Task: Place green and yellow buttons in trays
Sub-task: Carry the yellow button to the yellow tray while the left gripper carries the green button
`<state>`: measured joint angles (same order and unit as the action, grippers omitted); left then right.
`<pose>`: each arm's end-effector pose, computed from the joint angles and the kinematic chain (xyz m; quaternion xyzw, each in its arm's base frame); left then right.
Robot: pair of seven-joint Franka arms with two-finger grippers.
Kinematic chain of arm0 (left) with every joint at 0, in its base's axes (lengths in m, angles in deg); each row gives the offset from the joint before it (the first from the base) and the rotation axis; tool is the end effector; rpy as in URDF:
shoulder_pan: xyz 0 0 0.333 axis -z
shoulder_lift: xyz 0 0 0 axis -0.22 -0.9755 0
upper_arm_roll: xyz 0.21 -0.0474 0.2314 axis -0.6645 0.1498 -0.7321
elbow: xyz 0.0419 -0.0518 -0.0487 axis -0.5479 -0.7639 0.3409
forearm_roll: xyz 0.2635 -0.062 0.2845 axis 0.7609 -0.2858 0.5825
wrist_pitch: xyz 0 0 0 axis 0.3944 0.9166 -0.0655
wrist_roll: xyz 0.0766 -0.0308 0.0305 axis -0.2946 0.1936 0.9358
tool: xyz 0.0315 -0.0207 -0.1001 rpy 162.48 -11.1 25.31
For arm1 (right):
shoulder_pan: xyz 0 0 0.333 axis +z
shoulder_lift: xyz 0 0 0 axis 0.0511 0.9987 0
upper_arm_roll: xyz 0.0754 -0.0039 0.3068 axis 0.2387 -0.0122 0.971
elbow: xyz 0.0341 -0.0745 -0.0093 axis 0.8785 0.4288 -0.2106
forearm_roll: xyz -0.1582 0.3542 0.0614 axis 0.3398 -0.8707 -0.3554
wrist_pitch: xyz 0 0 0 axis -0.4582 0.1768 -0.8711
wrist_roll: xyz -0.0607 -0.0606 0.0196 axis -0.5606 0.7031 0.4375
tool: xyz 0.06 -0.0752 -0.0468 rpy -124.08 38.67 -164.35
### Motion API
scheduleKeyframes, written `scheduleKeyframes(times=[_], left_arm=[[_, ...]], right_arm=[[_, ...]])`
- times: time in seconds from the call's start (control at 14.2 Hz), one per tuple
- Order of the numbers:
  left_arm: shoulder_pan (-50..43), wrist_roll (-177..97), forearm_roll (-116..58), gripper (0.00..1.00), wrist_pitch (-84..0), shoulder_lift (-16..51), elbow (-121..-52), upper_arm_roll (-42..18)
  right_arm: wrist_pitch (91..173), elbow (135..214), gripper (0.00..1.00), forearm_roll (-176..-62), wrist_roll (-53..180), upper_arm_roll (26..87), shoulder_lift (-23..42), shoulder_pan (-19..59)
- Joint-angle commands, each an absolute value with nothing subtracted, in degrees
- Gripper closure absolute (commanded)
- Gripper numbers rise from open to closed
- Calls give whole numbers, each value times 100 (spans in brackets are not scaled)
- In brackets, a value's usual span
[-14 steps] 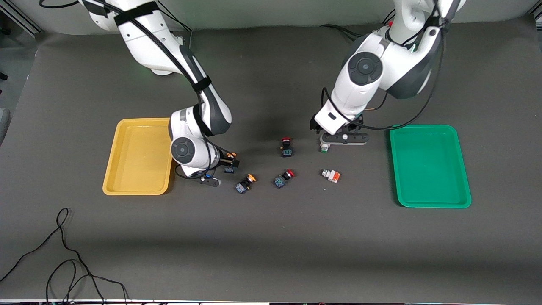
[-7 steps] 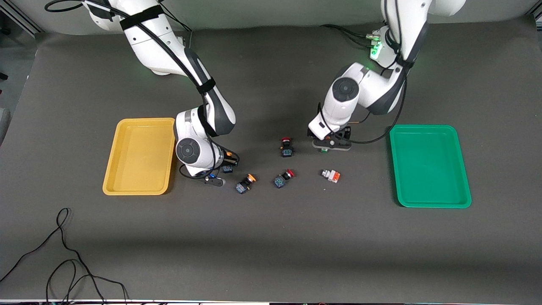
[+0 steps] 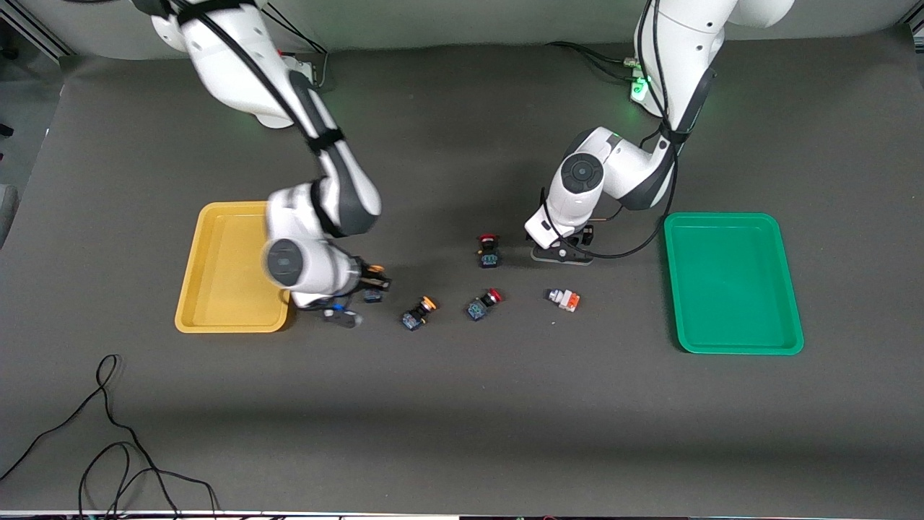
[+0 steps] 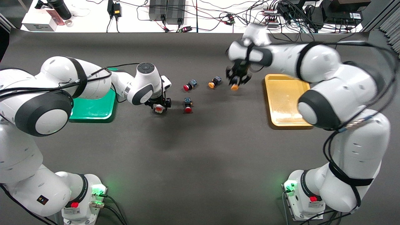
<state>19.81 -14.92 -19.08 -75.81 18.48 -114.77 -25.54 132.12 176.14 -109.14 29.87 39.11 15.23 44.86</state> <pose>0.4330 -0.3286 0.1771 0.9983 -0.0551 -0.0180 0.0019 0.5852 0.2543 0.2828 -0.9711 0.1902 0.1311 0.0595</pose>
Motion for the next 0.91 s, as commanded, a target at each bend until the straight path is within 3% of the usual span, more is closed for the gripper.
scheduleKeyframes(times=[0.0, 0.21, 0.35, 0.63, 0.84], left_arm=[[2043, -1430, -1851, 71, -7517, 1876, -11423, -2617], [1990, -1421, -1894, 73, -7333, 2007, -11283, -2625], [1868, -1447, -1956, 73, -6379, 2323, -10845, -2643], [1262, -1535, -2272, 73, -4619, 2894, -9772, -2652], [428, -2218, -2369, 73, -3872, 3509, -9700, -2660]], right_arm=[[12063, 17692, 100, -10762, 3131, 3331, 273, 4441], [11192, 17893, 100, -9822, 3524, 2812, -616, 4441], [11111, 18244, 100, -9645, 4270, 2294, -890, 4450], [11654, 18921, 100, -9407, 5808, 1467, -645, 4415], [12313, 19335, 100, -9424, 6383, 1254, -242, 4398]])
